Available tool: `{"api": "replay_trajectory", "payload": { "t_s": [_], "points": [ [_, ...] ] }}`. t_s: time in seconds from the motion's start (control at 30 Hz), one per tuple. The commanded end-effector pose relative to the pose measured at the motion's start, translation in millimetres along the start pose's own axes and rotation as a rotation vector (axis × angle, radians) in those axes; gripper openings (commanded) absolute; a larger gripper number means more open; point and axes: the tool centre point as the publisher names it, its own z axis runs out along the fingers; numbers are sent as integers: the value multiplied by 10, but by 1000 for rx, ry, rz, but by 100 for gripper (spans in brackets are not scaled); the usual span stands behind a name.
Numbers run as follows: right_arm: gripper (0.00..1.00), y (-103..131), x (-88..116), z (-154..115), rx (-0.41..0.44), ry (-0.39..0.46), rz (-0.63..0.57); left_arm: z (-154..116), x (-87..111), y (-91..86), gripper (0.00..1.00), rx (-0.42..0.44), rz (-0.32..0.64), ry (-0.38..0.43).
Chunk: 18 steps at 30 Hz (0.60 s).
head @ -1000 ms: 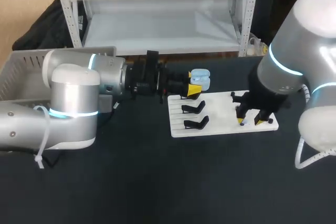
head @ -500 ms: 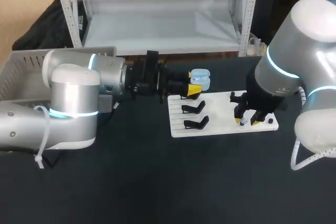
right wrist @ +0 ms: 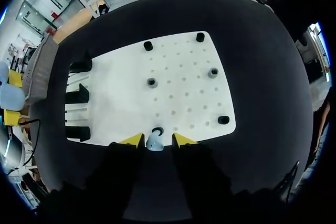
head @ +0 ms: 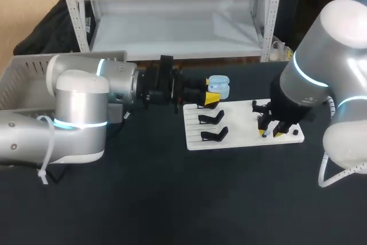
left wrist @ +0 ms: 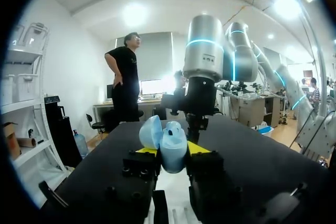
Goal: Pick up each earbud case from the left stands, insert the matching earbuds, close the lid, and place the case in the box.
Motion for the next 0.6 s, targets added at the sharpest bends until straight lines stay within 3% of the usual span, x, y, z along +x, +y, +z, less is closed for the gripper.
{"api": "replay_trajectory", "payload": {
  "t_s": [0.03,0.47,0.6],
  "points": [
    [32,1,12,24,-1,-6,0,4,-2,-9,0,-4,0,1],
    [29,30,7,45,-6,-2,-6,4,-2,-9,0,-4,0,1],
    [24,32,5,45,-5,-1,-5,4,-2,-9,0,-4,0,1]
  ]
}}
